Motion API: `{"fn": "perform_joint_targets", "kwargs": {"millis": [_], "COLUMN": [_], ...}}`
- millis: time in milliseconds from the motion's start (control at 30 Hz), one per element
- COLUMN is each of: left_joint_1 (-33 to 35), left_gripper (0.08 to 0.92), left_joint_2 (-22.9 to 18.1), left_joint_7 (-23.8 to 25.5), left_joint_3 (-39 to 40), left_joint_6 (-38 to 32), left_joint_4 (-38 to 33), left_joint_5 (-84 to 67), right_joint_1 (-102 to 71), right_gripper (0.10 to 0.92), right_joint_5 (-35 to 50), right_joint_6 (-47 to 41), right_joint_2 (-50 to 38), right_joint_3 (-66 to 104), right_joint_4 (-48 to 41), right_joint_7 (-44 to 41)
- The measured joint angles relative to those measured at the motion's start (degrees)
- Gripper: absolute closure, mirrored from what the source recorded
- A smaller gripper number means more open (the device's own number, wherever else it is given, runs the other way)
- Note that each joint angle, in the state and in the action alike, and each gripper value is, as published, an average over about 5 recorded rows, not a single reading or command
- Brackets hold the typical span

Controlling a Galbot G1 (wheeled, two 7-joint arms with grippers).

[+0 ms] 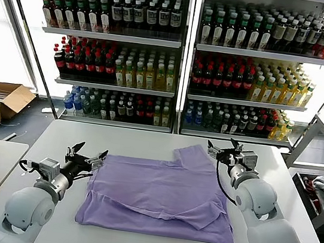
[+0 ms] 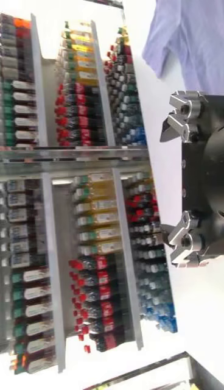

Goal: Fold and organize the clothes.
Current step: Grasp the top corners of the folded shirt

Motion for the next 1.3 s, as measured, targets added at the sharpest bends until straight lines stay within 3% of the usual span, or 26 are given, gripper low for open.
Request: {"fn": "perform_joint_targets", "kwargs": {"millis": [733,1300], "left_joint_1": [-14.7,-17.8], "left_gripper": [0.177,0.177], "left_joint_2": [-1.6,-2.2], "left_joint_7": [0.3,0.5], "left_joint_3": [8.2,9.3], "left_joint_6": [0.3,-0.7], "left_joint_4": [21.7,28.2], "left_joint_5": [3.3,3.8], "right_joint_1": [9.6,11.9], "right_gripper": [0.203,0.203], "right_joint_5": [-6.1,-8.8], "right_joint_6": [1.0,1.9], "right_joint_2": [10.6,14.9], "right_joint_3": [-1.9,-1.5], "right_joint_4": [-21.5,-29.2], "right_joint_7": [-2.8,-3.3]}}
